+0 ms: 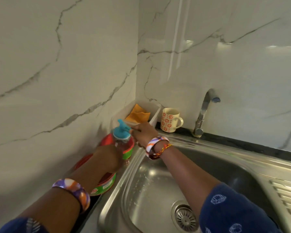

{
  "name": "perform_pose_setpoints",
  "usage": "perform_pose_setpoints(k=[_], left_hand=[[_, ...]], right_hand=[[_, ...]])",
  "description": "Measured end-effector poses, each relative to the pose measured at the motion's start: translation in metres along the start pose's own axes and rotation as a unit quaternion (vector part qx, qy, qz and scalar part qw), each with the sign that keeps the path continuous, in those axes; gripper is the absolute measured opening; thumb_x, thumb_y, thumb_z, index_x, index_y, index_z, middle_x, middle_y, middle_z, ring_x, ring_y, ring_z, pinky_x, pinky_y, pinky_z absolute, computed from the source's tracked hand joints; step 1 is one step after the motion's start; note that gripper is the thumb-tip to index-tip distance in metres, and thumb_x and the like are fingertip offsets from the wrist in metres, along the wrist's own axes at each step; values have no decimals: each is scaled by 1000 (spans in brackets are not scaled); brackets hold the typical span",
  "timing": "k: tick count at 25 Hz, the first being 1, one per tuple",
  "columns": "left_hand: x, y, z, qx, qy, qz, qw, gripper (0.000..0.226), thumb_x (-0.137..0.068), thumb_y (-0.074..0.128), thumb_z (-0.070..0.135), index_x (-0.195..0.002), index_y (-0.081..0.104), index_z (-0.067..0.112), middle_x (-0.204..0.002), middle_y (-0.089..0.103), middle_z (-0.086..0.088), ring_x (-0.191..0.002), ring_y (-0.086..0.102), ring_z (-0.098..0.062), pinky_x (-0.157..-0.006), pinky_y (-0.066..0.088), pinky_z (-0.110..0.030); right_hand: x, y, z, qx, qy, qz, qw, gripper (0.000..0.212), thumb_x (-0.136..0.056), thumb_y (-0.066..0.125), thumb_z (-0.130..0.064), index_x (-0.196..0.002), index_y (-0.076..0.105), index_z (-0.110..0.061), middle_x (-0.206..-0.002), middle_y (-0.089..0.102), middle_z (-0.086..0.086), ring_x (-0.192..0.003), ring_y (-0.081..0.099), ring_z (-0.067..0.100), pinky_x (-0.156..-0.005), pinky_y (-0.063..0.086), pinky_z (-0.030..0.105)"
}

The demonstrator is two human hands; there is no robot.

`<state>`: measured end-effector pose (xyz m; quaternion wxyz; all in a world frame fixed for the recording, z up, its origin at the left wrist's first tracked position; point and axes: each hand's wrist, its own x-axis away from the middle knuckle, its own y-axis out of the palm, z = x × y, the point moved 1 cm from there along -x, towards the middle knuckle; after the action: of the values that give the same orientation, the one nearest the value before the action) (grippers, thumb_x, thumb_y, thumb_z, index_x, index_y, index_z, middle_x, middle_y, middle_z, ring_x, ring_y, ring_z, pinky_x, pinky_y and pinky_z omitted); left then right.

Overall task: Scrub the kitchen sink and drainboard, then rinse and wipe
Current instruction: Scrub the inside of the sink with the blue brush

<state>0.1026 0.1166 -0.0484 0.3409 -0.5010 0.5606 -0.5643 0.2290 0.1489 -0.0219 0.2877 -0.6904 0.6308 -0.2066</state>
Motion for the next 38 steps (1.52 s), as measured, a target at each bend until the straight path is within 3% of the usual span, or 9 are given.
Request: perform_pose_setpoints(k=[2,5,9,11,14,23,27,33,38], left_hand=[[-5,-5,6,14,-20,12,1000,60,-96,30,55,-144,34,19,-145,43,-7,-132,41,-23,-110,30,-35],[-21,-15,34,16,-11,104,994,80,-86,22,70,-141,35,15,-141,45,-9,-126,47,-25,-104,39,-39],[-40,-5,85,-13,48,33,998,48,-96,40,47,-125,54,11,-128,57,-7,-116,55,-21,-96,44,-31],[-50,5,90,-51,36,20,998,32,-95,47,31,-120,59,15,-124,60,-4,-114,57,-19,-91,45,-28],[-60,21,86,-66,18,25,997,29,-94,47,19,-121,57,16,-126,58,-3,-118,55,-17,-91,46,-25],[-70,44,68,-63,36,71,995,23,-94,48,17,-115,56,18,-123,55,2,-111,59,-13,-84,47,-22],[-65,37,68,-96,34,85,991,26,-95,48,19,-120,54,17,-125,58,2,-115,58,-13,-90,46,-21],[-60,36,71,-113,36,89,989,25,-95,45,15,-118,57,17,-124,57,-1,-113,59,-15,-88,48,-24],[-62,40,72,-88,36,99,991,27,-94,44,9,-117,57,17,-124,56,0,-111,59,-14,-84,48,-23]], right_hand=[[25,-42,21,-155,47,35,986,18,-96,48,-16,-99,64,-8,-64,53,4,-33,39,5,-33,28,13],[66,-104,68,-266,134,75,952,12,-96,51,-16,-95,62,-11,-66,54,3,-30,33,1,-31,25,11],[101,-170,153,-140,312,214,915,18,-92,54,-11,-83,65,0,-46,53,2,-28,40,5,-35,32,16],[105,-185,188,-37,368,290,882,25,-93,52,-10,-107,63,8,-74,67,12,-61,63,18,-58,46,28],[93,-166,201,54,400,358,842,33,-97,46,-12,-122,54,9,-123,58,23,-115,55,35,-92,43,34],[-27,-26,116,40,198,87,976,36,-97,45,-17,-130,50,-2,-131,55,13,-121,53,27,-99,43,34],[18,-90,169,119,227,150,955,33,-95,43,-15,-122,60,-4,-121,63,15,-112,59,28,-91,47,33],[115,-230,239,106,431,254,860,36,-95,48,-12,-126,53,5,-121,59,23,-106,56,32,-69,36,26],[81,-171,192,139,388,275,869,33,-95,47,-9,-121,55,9,-120,59,25,-113,57,35,-88,45,36]])
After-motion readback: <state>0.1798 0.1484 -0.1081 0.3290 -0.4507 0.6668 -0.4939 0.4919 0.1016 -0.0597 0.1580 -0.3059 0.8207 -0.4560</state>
